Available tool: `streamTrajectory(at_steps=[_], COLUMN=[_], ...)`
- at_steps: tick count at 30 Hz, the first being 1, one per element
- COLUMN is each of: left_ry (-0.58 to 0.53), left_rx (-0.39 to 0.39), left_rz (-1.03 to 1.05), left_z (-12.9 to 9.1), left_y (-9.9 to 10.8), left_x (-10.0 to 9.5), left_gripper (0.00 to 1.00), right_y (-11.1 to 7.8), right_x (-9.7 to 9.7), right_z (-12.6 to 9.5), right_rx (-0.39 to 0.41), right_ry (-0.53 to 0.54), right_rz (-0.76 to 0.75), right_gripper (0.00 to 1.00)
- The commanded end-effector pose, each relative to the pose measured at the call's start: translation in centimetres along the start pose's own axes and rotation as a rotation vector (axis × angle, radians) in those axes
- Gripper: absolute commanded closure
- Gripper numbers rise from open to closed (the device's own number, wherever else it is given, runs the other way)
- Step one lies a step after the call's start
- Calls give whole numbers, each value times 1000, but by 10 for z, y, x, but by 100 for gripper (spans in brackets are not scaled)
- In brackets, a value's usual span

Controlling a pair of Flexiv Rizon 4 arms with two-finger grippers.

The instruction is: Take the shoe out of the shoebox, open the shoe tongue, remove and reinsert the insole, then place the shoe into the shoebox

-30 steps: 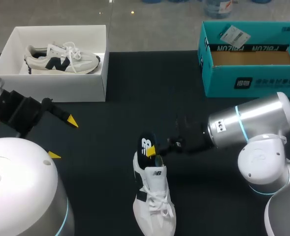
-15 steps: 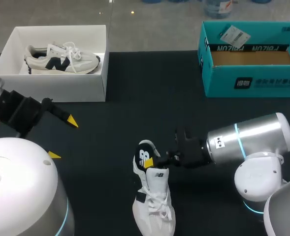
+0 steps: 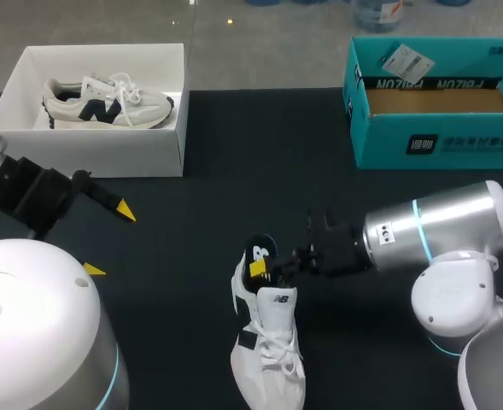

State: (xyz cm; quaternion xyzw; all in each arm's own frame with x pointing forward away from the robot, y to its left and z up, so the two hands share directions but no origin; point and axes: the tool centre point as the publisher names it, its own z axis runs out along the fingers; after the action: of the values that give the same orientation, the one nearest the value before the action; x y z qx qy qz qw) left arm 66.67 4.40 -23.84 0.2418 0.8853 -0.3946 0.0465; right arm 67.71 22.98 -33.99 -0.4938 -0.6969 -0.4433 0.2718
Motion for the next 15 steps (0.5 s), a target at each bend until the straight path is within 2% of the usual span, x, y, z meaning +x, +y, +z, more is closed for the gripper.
streamTrajectory(at_steps=[1, 2, 8, 9, 10, 12, 15], left_ry=[3, 3, 3, 3, 3, 3, 3], left_rx=[-2, -2, -2, -2, -2, -2, -2], left_rz=[0, 0, 0, 0, 0, 0, 0], left_z=[0, 0, 0, 0, 0, 0, 0], left_y=[1, 1, 1, 1, 1, 1, 1], left_x=[0, 0, 0, 0, 0, 0, 0], left_gripper=[0, 0, 0, 0, 0, 0, 0], right_y=[6, 7, 14, 15, 15, 16, 15], right_x=[3, 3, 3, 3, 3, 1, -1], right_z=[2, 2, -1, -1, -1, -2, -3], right_rx=[12, 13, 16, 17, 18, 19, 20], right_ry=[-13, -14, -21, -21, -22, -25, -29], right_rz=[-1, -3, -16, -18, -18, -18, -12], right_gripper=[51, 49, 53, 58, 69, 100, 100])
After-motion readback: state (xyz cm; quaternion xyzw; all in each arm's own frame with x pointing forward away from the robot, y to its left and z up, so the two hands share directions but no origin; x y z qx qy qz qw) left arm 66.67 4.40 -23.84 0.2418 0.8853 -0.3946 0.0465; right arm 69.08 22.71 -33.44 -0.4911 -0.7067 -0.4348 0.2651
